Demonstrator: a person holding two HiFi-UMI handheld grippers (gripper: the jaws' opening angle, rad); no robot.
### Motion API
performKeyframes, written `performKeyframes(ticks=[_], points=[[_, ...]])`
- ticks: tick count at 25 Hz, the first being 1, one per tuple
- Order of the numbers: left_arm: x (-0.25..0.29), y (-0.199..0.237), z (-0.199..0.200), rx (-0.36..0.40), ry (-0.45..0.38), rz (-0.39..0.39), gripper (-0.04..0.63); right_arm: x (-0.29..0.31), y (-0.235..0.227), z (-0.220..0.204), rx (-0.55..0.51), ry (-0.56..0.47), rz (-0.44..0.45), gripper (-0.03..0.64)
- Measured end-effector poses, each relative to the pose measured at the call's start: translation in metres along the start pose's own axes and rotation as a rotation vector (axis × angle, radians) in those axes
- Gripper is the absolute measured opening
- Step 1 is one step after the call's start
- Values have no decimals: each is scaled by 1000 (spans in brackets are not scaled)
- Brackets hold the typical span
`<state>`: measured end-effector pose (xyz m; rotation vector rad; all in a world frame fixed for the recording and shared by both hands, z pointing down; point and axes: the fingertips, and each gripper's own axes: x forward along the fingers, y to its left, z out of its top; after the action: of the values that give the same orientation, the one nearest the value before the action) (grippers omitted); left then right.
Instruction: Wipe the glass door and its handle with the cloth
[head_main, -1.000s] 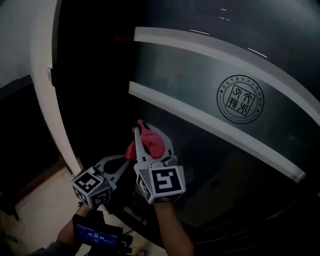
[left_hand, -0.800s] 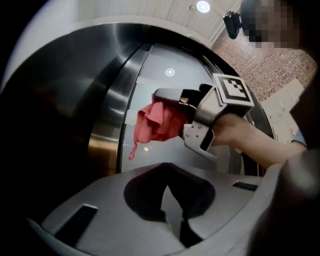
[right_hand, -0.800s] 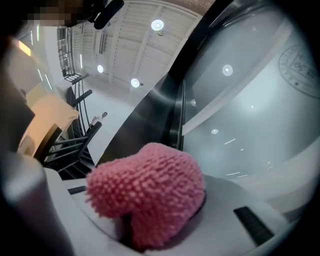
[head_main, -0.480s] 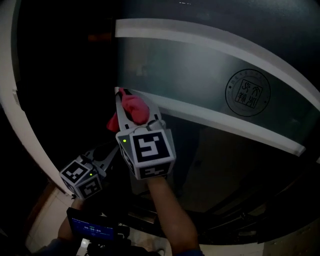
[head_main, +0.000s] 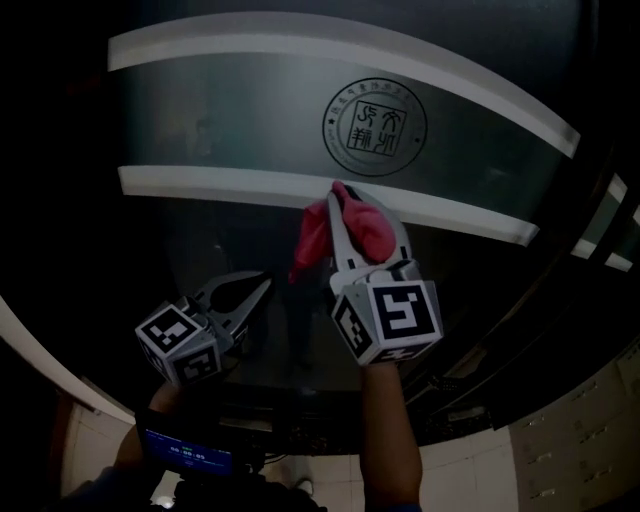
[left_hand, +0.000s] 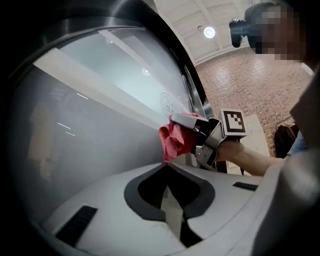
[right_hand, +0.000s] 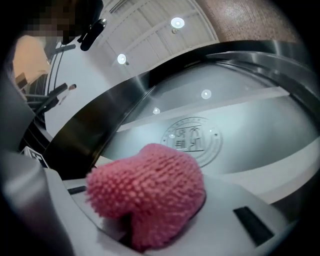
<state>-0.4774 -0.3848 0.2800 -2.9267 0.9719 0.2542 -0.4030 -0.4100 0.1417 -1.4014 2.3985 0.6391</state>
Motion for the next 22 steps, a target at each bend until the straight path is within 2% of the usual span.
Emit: performKeyframes(ticks=[5, 9, 11, 14, 18, 22], points=[[45, -37, -14, -18, 13, -76, 0, -58, -102, -6, -55, 68, -140, 60], [61, -44, -19, -26, 17, -76, 0, -102, -187, -7, -45, 92, -302, 60], [65, -44, -20, -23, 9, -72, 2, -117, -214, -8, -34, 89, -364, 60], [69, -44, -19, -12, 6, -68, 3, -124, -226, -9, -44, 77, -388, 58], [66, -40, -21, 1, 13, -51, 3, -121, -219, -7, -68, 70, -390, 58], [49, -26, -22, 21, 21, -8, 3, -108, -168, 1, -79, 19, -337, 58]])
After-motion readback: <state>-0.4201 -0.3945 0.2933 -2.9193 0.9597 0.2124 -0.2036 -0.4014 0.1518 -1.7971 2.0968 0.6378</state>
